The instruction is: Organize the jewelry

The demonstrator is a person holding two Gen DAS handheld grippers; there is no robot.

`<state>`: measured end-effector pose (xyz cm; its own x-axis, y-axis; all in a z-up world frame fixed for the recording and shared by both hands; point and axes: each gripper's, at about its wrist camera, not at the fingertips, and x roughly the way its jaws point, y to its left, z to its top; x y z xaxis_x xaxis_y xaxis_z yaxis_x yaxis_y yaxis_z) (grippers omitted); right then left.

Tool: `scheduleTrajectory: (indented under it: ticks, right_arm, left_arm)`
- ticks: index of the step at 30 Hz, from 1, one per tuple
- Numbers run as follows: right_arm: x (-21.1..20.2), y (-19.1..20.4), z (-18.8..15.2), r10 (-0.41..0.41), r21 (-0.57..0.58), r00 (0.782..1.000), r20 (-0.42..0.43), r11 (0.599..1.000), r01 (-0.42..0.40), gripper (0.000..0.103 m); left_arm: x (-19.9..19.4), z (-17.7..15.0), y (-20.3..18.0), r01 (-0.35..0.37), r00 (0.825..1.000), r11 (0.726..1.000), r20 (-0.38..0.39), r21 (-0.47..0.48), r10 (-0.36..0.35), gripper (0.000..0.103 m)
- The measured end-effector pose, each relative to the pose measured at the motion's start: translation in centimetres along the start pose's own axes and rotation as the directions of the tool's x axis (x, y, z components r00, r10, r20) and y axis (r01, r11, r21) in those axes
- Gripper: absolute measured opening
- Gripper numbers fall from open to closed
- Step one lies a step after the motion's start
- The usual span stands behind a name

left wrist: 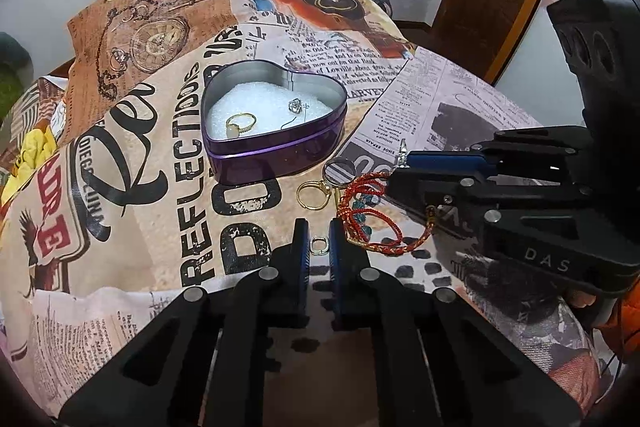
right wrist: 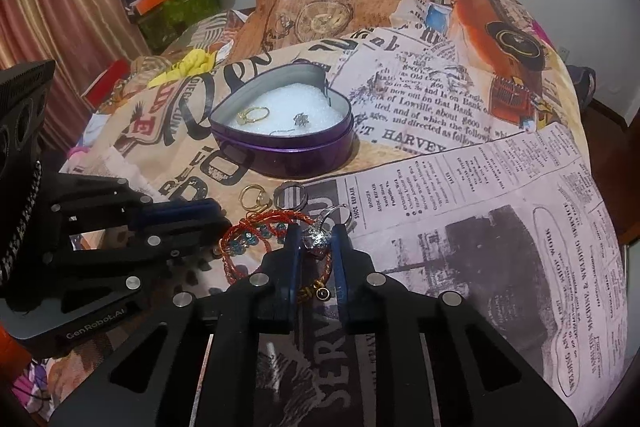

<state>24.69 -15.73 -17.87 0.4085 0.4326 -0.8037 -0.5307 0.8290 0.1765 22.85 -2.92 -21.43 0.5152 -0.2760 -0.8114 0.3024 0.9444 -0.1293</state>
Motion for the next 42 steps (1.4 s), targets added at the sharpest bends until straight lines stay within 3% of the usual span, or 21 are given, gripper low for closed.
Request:
scheduleTrajectory:
  ticks: [10,23,42]
  right_arm:
    - [-3.1,0.4,1.2,-0.019,0.001,0.997,0.074,1.0,0.019,0.013]
    - [-5.2,1.5,3.7,-0.022,-0.012,0.985,0.17,1.0,0.025,0.013]
    - [-1.4,1.2,7.0,-0.013,-0.055,0.987,0.159,0.998,0.022,0.013]
  left_arm:
    - [-3.6,0.8,0.6,-0.035,0.996,0.999,0.086,-0.03,0.038,0.008]
    - [-7.3,3.1,1.6,-0.057,0.977,0.997,0.202,-0.057,0.067,0.008]
    - [-4.0,6.6,4.0,-0.067,0.975,0.995,0.208,-0.071,0.08,0.008]
